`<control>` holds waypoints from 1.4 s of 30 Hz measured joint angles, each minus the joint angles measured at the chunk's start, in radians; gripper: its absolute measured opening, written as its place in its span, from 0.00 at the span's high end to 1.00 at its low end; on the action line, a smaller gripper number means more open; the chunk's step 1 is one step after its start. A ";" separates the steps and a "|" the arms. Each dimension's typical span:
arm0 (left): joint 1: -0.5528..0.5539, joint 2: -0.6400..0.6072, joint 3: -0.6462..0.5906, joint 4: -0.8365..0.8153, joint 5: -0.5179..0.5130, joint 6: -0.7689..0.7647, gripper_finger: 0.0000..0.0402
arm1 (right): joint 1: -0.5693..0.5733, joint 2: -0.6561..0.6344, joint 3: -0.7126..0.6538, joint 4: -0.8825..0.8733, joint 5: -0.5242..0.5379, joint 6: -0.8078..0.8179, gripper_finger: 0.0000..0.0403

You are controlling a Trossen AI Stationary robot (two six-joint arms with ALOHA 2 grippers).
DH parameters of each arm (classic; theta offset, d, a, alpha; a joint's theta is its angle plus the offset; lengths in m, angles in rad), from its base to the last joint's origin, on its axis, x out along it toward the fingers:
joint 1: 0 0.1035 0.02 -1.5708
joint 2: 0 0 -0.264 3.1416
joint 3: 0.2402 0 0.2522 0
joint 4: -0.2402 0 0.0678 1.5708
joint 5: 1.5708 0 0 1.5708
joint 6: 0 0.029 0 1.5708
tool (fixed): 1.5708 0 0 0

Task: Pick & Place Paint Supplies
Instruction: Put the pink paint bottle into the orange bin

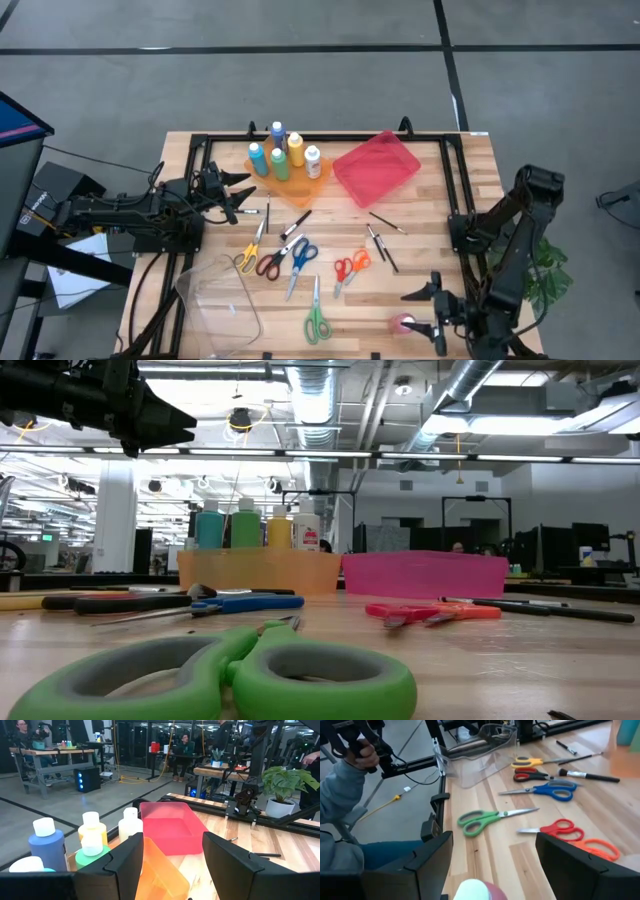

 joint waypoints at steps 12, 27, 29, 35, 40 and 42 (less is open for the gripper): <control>0.000 0.000 0.000 -0.001 0.000 -0.001 0.50 | 0.009 0.040 0.001 0.020 0.000 0.053 0.30; 0.000 0.000 0.000 -0.001 0.000 -0.027 0.50 | 0.043 0.096 0.002 0.061 0.007 0.043 0.30; 0.000 0.000 0.000 -0.001 0.000 -0.027 0.50 | 0.043 0.124 0.002 0.066 0.007 0.050 0.30; 0.000 0.000 0.000 -0.001 0.000 -0.027 0.50 | 0.043 0.196 0.001 0.065 0.013 0.113 0.30; 0.000 0.000 0.000 0.000 0.000 -0.027 0.50 | 0.043 0.212 0.000 0.065 0.051 0.099 0.31; 0.000 0.000 0.000 0.000 0.000 -0.027 0.50 | 0.043 0.212 0.000 0.064 0.060 0.084 0.33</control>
